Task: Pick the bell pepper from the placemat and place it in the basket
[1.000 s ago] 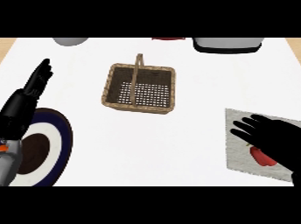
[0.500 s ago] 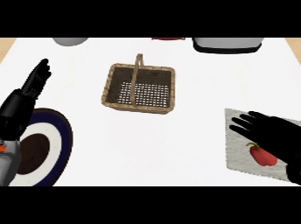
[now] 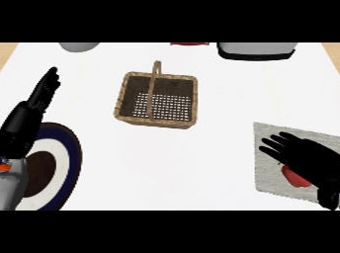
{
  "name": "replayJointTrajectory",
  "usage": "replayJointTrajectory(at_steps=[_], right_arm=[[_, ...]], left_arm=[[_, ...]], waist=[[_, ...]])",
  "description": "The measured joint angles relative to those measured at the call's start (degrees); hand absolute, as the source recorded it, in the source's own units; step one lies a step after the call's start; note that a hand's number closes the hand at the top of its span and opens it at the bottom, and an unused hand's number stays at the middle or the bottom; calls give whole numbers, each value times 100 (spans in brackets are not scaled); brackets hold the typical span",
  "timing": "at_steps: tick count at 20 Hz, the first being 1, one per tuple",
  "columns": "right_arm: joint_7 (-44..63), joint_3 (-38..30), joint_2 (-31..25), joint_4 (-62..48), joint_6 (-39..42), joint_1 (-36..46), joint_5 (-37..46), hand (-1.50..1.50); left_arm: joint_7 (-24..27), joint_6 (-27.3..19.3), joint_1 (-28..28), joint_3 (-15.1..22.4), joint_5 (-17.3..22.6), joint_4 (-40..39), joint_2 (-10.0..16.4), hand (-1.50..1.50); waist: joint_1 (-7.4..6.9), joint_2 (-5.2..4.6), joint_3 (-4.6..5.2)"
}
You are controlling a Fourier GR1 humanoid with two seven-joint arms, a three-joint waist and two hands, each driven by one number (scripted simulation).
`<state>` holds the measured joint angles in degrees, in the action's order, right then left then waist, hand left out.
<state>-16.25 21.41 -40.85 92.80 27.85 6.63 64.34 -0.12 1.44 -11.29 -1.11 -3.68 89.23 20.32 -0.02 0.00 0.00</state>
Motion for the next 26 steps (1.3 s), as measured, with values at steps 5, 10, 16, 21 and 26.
replayJointTrajectory(at_steps=[5,10,16,21,26], right_arm=[[-236,-191,155,-113,-69,-148,239,-150],[-270,-284,418,-250,-3,-145,558,-150],[-568,-534,578,-774,-179,6,851,-150],[-673,-641,839,-1169,-305,95,1076,150],[-886,-734,981,-1331,-456,161,1221,150]], left_arm=[[79,131,149,-154,-80,90,-50,0],[29,205,89,-207,-182,113,-184,0],[24,242,11,-254,-338,33,-335,0],[-3,327,213,-293,-384,299,-411,0],[14,336,-17,-356,-489,48,-481,0]], waist=[[1,2,1],[3,2,0],[-5,0,1],[-12,5,6],[1,25,32]])
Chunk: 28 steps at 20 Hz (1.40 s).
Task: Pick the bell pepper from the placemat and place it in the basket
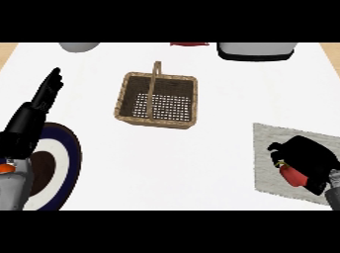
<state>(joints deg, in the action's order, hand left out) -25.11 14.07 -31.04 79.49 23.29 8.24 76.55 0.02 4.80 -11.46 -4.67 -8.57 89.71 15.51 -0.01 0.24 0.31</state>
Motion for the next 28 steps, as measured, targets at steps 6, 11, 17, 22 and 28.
replayJointTrajectory(at_steps=[6,11,17,22,28], right_arm=[[-406,-16,129,-413,-674,167,243,150],[-42,-431,375,-422,-599,322,139,150],[1487,-1807,797,-743,-9,1221,-342,150],[2212,-2640,957,-695,-27,2036,-727,150],[2484,-3655,1429,-51,-42,2993,-1953,150]], left_arm=[[-32,104,12,-91,19,42,-9,0],[-60,146,30,-127,14,85,-5,0],[-76,207,8,-159,37,95,52,0],[-64,215,9,-163,39,69,30,0],[68,266,125,-235,82,17,68,0]], waist=[[-10,33,34],[-9,4,2],[-36,-23,-22],[-32,-19,-29],[15,21,-31]])
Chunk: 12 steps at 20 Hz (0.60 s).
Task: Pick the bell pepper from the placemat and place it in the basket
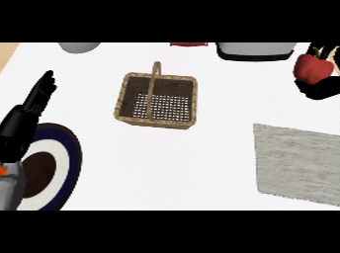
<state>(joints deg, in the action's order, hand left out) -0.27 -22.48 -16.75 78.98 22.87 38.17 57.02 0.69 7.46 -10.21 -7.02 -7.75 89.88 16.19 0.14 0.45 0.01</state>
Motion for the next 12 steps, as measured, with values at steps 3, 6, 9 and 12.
replayJointTrajectory(at_steps=[3,6,9,12], right_arm=[[256,-324,242,270,264,638,-649,150],[730,-447,331,593,600,1309,-1078,150],[1304,-476,392,731,967,2029,-1445,150],[2019,-498,556,729,1273,2826,-1807,150]], left_arm=[[-70,-27,-111,23,-32,-32,-21,0],[-104,-97,-87,114,-115,23,-113,0],[-140,-93,-81,115,-123,90,-113,0],[-117,-103,-99,136,-143,57,-148,0]], waist=[[18,8,1],[9,10,3],[-15,6,5],[-19,6,7]])
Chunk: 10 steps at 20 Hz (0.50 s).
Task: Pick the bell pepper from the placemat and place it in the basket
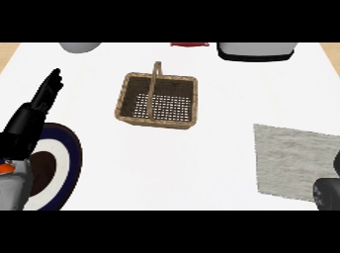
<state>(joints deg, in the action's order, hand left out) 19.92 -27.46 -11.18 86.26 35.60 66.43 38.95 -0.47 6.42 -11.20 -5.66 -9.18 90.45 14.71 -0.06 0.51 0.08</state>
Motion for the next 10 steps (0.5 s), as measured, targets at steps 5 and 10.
replayJointTrajectory(at_steps=[5,10], right_arm=[[1032,174,326,-302,97,1006,-274,150],[1651,430,616,-917,-124,1759,-340,150]], left_arm=[[71,9,64,31,-23,38,-39,0],[-33,33,-31,-11,-18,59,-9,0]], waist=[[-36,-16,2],[-62,-35,0]])
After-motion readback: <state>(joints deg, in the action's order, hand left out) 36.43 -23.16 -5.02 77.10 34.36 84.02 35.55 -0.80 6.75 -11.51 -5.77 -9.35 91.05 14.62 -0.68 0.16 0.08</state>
